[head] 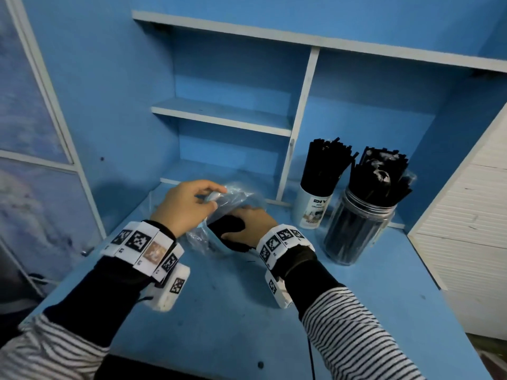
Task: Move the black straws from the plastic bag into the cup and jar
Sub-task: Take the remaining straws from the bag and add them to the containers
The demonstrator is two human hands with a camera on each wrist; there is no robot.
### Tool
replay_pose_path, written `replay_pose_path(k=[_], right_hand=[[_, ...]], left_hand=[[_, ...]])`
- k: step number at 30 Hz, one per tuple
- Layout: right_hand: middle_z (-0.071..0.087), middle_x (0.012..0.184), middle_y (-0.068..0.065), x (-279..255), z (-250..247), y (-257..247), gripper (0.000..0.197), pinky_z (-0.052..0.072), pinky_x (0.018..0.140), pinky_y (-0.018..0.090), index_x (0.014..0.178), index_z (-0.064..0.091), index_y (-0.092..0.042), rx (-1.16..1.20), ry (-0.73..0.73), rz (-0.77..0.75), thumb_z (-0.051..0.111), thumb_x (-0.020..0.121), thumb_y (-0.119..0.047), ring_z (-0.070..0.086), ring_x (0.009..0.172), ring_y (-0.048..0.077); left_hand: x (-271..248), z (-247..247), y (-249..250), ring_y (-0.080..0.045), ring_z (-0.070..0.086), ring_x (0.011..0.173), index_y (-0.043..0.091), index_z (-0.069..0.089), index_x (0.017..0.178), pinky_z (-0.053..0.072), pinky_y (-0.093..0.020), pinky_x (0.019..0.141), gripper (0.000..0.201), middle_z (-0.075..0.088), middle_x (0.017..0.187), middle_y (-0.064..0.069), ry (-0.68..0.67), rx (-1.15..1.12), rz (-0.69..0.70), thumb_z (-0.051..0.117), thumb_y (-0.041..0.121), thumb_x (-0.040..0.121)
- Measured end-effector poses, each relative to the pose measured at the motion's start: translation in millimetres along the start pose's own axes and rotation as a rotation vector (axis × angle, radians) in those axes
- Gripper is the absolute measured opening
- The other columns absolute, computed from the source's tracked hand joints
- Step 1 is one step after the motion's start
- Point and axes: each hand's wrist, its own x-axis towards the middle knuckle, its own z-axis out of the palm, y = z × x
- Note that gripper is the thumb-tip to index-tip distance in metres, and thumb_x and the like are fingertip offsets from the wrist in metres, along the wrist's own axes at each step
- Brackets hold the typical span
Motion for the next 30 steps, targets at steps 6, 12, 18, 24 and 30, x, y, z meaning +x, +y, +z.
replay_pose_path(k=[6,12,18,24,30], right_hand=[[0.050,0.132,0.011,5.2,5.0,3.5,0.053,0.037,0.106,0.036,0.137,0.050,-0.030,0.035,0.011,-0.065,0.066,0.087,-0.024,0.047,0.123,0.030],[0.049,0.134,0.012,4.9,3.8,3.1,0.048,0.035,0.105,0.031,0.134,0.056,-0.019,0.089,0.088,-0.130,0.061,0.087,-0.009,0.048,0.124,0.030],[0.063,0.122,0.012,0.2,2.1,1.2,0.039,0.044,0.100,0.034,0.125,0.064,-0.015,0.149,0.196,-0.166,0.060,0.088,-0.006,0.058,0.112,0.028],[0.070,0.107,0.013,-1.0,-0.2,0.3,0.025,0.046,0.095,0.031,0.113,0.070,-0.009,0.230,0.297,-0.119,0.064,0.089,-0.010,0.062,0.102,0.027],[0.065,0.107,0.014,0.6,1.8,-0.1,0.026,0.042,0.088,0.023,0.111,0.069,-0.006,0.207,0.314,-0.123,0.061,0.087,-0.010,0.059,0.099,0.026]], left_hand=[[-2.7,0.6,7.5,-0.009,0.064,0.097,0.036,0.070,0.103,0.051,-0.033,0.094,0.036,0.066,0.119,0.012,0.016,-0.029,0.011,0.065,0.005,0.087],[-2.4,-1.4,8.5,-0.010,0.064,0.102,0.039,0.070,0.104,0.050,-0.035,0.096,0.037,0.066,0.118,0.014,0.014,-0.042,-0.013,0.064,0.007,0.088],[-3.1,0.3,9.8,-0.011,0.064,0.099,0.041,0.070,0.103,0.052,-0.034,0.093,0.037,0.066,0.117,0.015,0.029,-0.031,-0.003,0.064,0.008,0.088],[-2.1,0.4,6.7,-0.009,0.062,0.103,0.045,0.068,0.102,0.050,-0.034,0.096,0.038,0.066,0.116,0.015,0.025,-0.005,0.004,0.065,0.010,0.087],[-2.7,-0.2,5.7,-0.011,0.061,0.071,0.044,0.069,0.101,0.055,-0.032,0.081,0.037,0.069,0.112,0.007,0.019,-0.008,0.008,0.065,0.010,0.087]])
